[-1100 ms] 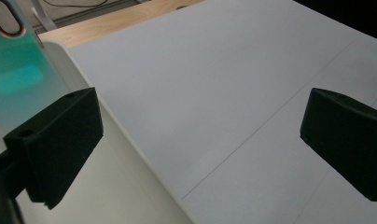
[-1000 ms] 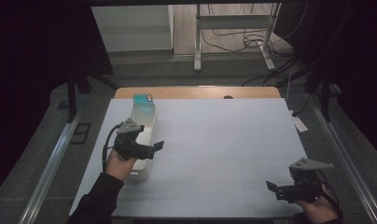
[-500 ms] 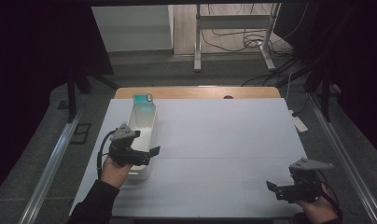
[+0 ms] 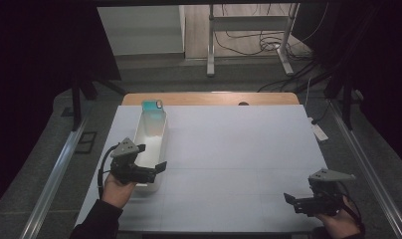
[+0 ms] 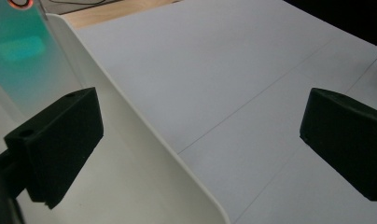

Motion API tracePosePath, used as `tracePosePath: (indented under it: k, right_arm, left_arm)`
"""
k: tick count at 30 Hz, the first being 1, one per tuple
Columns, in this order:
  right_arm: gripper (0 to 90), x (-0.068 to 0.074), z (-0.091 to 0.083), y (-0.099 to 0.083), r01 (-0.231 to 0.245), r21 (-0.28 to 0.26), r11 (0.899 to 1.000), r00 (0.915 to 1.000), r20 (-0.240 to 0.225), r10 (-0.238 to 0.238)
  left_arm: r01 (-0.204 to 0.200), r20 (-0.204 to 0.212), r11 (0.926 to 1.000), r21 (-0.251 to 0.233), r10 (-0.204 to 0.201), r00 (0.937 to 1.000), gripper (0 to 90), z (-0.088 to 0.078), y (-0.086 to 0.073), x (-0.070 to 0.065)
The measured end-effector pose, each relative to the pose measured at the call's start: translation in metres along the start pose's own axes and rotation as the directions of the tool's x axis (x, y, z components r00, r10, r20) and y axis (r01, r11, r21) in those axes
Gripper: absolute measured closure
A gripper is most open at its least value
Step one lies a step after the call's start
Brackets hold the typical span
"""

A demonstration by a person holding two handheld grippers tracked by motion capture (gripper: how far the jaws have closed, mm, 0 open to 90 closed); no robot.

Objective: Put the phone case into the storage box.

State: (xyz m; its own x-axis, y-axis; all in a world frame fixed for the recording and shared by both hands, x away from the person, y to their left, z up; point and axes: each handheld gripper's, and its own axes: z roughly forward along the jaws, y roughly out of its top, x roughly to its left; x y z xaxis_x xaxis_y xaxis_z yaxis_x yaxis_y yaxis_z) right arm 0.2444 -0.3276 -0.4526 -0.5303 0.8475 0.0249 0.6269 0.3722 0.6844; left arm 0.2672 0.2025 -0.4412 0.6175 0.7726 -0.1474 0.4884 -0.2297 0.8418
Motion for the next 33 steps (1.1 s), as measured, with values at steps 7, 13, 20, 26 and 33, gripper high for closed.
tracePosePath:
  k: [7, 13, 20, 26, 33]
  right_arm:
    - [0.0, 0.0, 0.0, 0.0, 0.0, 0.002, 1.0, 1.0, 0.002, 0.0]
    - [0.0, 0.0, 0.0, 0.0, 0.0, 0.002, 1.0, 1.0, 0.003, 0.0]
    - [0.0, 0.0, 0.0, 0.0, 0.0, 0.004, 1.0, 1.0, 0.003, 0.0]
    - [0.0, 0.001, 0.001, 0.0, 0.0, 0.005, 1.0, 1.0, 0.005, 0.0]
    - [0.0, 0.001, 0.001, 0.0, -0.001, 0.009, 1.0, 1.0, 0.006, 0.001]
  left_arm:
    - [0.013, -0.009, 0.9999, -0.004, -0.013, 0.9999, 0.1, -0.009, -0.007, 0.001]
    - [0.022, -0.016, 0.9997, -0.011, -0.022, 0.9996, 0.1, -0.016, -0.012, 0.001]
    - [0.045, -0.023, 0.9988, -0.017, -0.046, 0.9987, 0.1, -0.026, -0.021, 0.002]
    - [0.057, -0.035, 0.998, -0.027, -0.057, 0.9977, 0.2, -0.034, -0.027, 0.002]
    - [0.069, -0.05, 0.9973, -0.024, -0.07, 0.9963, 0.2, -0.043, -0.036, 0.002]
